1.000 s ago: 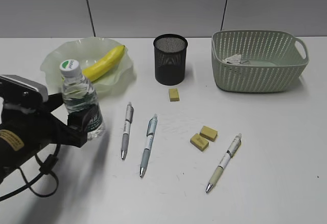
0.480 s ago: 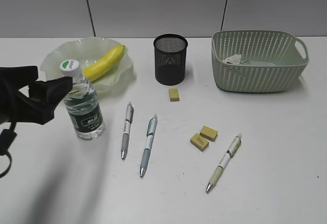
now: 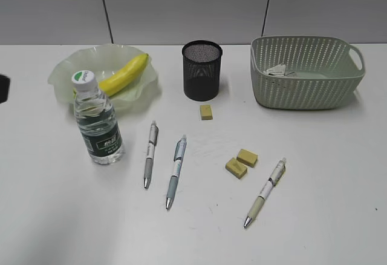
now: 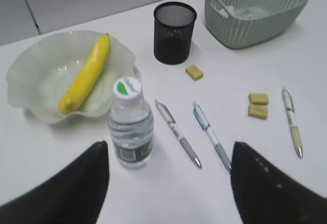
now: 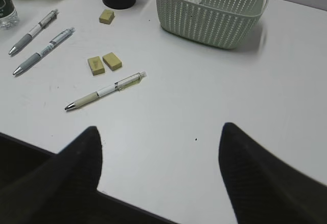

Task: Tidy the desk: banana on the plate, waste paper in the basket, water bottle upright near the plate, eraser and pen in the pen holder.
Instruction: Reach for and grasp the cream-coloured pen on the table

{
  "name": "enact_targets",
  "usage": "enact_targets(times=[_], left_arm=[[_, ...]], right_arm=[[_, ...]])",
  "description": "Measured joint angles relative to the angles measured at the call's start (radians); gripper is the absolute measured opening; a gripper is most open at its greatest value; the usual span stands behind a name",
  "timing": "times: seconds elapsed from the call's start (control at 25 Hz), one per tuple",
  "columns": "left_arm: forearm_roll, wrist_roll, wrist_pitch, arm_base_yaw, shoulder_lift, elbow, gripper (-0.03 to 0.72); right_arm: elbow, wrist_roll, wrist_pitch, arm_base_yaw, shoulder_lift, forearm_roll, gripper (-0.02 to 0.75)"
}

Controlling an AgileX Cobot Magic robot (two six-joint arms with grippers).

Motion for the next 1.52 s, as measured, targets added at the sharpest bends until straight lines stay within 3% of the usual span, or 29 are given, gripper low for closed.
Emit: enact_targets(times=[0.28, 0.52, 0.92, 1.28, 1.52], left_arm=[[0.021, 0.000, 0.414, 0.000, -0.221, -0.017, 0.552], [0.046, 0.000, 0.584, 0.000, -0.382, -0.001, 0.552], [0.047, -0.007, 0.516, 0.000, -0.593, 0.126, 0.552], [0.050, -0.011, 0.501, 0.000, -0.604, 0.134, 0.552], [0.088, -0.011, 0.501, 0.000, -0.604, 0.134, 0.549]], right_arm=[[0.000, 0.000, 0.000, 0.000, 0.000, 0.000, 0.562], [0.000, 0.000, 0.000, 0.000, 0.000, 0.000, 0.562], [0.000, 0.000, 0.000, 0.000, 0.000, 0.000, 0.562], [-0.004, 0.000, -0.012, 0.000, 0.001, 0.000, 0.562], [-0.069, -0.007, -0.085, 0.000, 0.186, 0.003, 0.562]])
